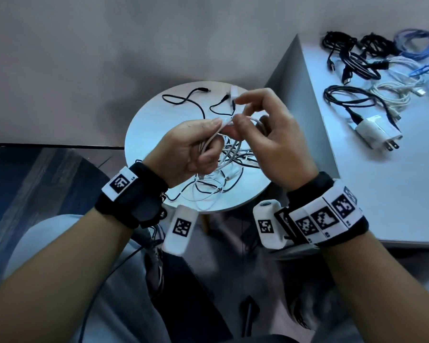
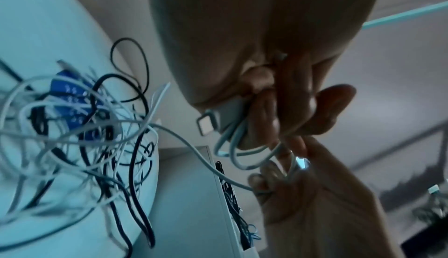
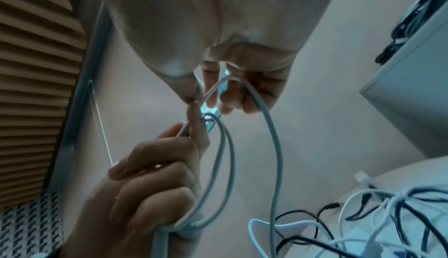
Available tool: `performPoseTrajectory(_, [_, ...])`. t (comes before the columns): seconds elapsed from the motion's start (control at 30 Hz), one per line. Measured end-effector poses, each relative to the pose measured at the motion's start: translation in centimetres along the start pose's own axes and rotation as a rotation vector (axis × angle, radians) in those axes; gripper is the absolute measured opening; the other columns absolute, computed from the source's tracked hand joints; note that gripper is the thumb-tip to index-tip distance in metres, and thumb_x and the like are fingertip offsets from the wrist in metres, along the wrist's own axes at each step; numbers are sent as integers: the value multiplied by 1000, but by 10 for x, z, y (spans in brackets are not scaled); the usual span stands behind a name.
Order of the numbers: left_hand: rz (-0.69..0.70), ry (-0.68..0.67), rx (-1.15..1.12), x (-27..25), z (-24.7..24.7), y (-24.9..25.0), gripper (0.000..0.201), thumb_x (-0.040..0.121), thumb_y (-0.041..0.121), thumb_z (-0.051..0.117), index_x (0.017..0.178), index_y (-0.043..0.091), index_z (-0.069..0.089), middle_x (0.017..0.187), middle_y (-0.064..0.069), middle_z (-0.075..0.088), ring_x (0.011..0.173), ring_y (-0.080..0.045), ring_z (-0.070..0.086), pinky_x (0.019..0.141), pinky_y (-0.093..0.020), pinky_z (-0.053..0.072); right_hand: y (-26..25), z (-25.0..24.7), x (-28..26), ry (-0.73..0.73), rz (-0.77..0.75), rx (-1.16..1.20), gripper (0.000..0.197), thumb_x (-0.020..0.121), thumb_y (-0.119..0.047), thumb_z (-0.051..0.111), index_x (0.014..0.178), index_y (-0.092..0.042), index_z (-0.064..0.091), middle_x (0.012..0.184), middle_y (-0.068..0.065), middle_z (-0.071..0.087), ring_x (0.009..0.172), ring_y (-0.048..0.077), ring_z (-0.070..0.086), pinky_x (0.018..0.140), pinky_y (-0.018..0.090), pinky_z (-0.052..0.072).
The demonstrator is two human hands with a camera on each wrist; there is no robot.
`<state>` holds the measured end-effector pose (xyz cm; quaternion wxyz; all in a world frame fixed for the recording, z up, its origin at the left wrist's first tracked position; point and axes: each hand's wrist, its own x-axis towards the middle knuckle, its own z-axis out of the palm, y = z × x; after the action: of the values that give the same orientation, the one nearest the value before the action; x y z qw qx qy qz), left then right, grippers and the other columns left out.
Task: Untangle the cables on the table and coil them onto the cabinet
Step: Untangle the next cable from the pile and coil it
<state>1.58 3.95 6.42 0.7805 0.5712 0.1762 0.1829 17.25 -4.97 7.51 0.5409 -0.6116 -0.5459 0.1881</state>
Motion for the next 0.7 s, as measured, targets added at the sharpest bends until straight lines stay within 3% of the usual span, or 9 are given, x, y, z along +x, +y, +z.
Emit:
performPoseTrajectory(0.07, [-20,-52,-126,0,-1,-2,34,105,25,33,97,7,60,45,8,36,33,-10,21,44,-34,16,6,2,1,-49,55,15,20,99,-30,56,115,-22,66,92,-9,65,65,11,57,64,36,49])
performPoseTrajectory(0.17, [-55,-75,-282,0,2,-2,26,104,24,30,95,11,51,46,9,29,34,-7,36,44,-24,27,11,8,0,-158,182,127,31,103,-32,46,106,-10,68,74,-8,62,60,7,53,60,29,46])
performPoseTrajectory(0.27, [-110,-62,-362,-2,4,-3,23,103,23,31,93,13,50,48,9,40,42,-9,51,50,-22,41,10,11,0,-153,207,123,35,101,-35,46,97,-4,63,65,-10,56,55,2,48,58,23,37])
performPoseTrajectory(0.33, [-150,-51,-372,-2,5,-3,26,102,22,31,91,13,53,51,8,46,40,-8,46,50,-22,36,10,11,0,-157,202,118,26,102,-30,49,97,-7,61,67,-16,60,53,0,51,58,18,35])
performPoseTrajectory(0.4, [-173,-61,-393,0,6,-3,32,102,24,31,88,12,58,51,7,45,34,-7,29,47,-24,24,8,10,0,-170,203,158,19,101,-25,51,97,-10,61,67,-15,61,50,-1,52,57,16,35])
performPoseTrajectory(0.47, [-174,-67,-411,2,7,-3,39,104,30,31,86,13,61,46,9,40,35,-8,16,43,-23,20,2,9,0,-163,231,283,12,103,-17,52,100,-7,59,65,-11,59,45,0,47,51,13,34])
performPoseTrajectory(0.53, [-139,-97,-448,3,7,-2,39,106,32,29,91,13,60,44,10,32,35,-8,14,40,-22,19,-3,8,0,-120,292,410,13,103,-14,53,107,-3,57,64,-2,55,45,4,39,44,14,30])
performPoseTrajectory(0.6, [-88,-124,-497,2,5,0,37,107,32,29,98,12,58,45,7,25,33,-9,17,40,-20,20,-3,7,1,-76,361,489,24,103,-24,54,113,-2,56,66,5,53,46,14,37,41,20,29])
performPoseTrajectory(0.7, [-35,-91,-539,1,2,0,41,104,33,36,107,6,67,43,6,34,31,-11,21,40,-19,23,4,8,1,-87,423,555,34,104,-30,51,119,1,54,78,4,62,43,18,45,44,27,36])
